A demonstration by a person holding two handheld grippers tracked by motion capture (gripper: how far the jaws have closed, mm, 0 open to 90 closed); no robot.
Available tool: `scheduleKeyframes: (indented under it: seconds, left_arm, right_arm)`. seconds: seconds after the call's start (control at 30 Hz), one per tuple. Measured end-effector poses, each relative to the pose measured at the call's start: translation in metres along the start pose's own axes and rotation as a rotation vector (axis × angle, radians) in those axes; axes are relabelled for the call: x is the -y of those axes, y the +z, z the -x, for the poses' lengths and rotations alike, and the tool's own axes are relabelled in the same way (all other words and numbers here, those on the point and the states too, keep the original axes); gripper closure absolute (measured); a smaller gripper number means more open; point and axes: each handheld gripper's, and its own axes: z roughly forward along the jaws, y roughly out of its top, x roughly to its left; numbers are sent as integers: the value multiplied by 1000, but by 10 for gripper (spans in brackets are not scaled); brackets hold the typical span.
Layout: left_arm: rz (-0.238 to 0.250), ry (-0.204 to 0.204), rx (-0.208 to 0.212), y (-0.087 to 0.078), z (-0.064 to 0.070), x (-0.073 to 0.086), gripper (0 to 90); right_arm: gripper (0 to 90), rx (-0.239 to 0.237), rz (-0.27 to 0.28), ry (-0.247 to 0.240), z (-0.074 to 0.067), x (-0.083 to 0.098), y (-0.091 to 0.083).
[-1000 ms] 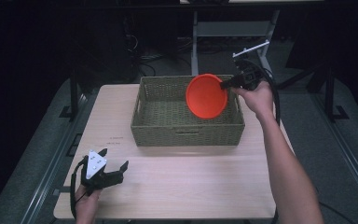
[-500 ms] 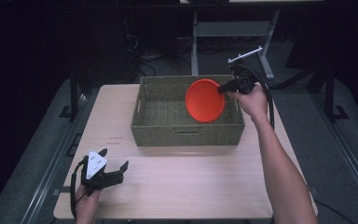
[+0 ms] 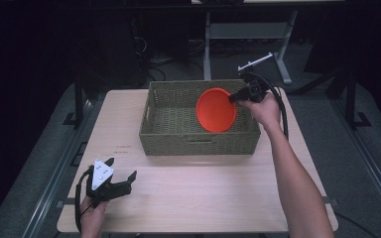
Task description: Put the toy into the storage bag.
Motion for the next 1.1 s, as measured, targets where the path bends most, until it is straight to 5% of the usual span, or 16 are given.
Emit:
scheduleKeyframes:
  seconds: [1.1]
  left_arm:
    - [-9,14,6,2,1,0,128]
  right_arm:
    - [816,-13,-145,3,6,15,48]
